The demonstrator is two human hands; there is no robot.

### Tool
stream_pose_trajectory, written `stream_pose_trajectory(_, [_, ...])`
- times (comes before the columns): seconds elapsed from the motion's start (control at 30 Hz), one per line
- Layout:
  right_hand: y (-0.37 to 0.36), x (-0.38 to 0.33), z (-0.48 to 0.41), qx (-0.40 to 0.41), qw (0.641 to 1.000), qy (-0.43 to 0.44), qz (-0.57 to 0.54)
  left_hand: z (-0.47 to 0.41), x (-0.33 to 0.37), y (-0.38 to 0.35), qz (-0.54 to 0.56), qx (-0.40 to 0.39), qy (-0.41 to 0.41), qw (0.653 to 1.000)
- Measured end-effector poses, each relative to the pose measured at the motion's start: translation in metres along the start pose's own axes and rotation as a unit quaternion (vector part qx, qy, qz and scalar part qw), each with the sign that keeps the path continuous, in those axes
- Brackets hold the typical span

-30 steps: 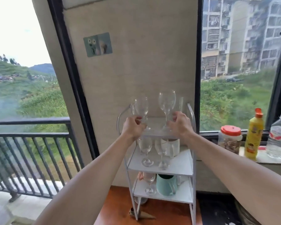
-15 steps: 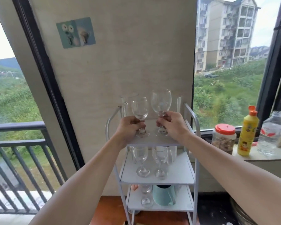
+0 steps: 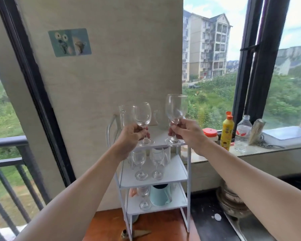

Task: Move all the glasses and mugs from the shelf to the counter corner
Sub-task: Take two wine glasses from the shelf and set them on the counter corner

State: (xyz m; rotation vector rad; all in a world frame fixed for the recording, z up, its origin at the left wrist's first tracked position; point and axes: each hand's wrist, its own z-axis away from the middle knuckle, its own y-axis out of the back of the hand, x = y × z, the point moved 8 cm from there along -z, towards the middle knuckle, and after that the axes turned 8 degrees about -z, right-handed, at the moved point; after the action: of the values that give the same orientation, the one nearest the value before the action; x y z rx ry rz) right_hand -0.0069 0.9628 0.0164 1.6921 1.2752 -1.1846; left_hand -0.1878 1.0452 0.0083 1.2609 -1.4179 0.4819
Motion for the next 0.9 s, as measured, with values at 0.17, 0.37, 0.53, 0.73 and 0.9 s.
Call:
stream_pose_trajectory(0.17, [0.056, -0.006, 0.065, 0.048, 0.999, -0.026, 0.001, 0.030, 0.020, -0.068, 0.029, -0.088, -0.010, 0.996])
stream_pose_trajectory(0.37, [0.161, -0.014, 0.158, 0.144, 0.987, -0.062, 0.032, 0.070, 0.049, -0.182, 0.039, -0.201, -0.021, 0.979])
stream_pose_trajectory(0.53, [0.273, -0.028, 0.263, 0.244, 0.965, -0.077, 0.062, 0.112, 0.094, -0.308, 0.057, -0.283, -0.046, 0.956])
stream_pose_trajectory(0.73, [0.414, -0.055, 0.418, 0.349, 0.923, -0.103, 0.128, 0.191, 0.164, -0.487, 0.097, -0.377, -0.064, 0.919])
stream_pose_trajectory(0.9, [0.522, -0.081, 0.546, 0.432, 0.876, -0.128, 0.175, 0.267, 0.221, -0.633, 0.114, -0.450, -0.064, 0.883])
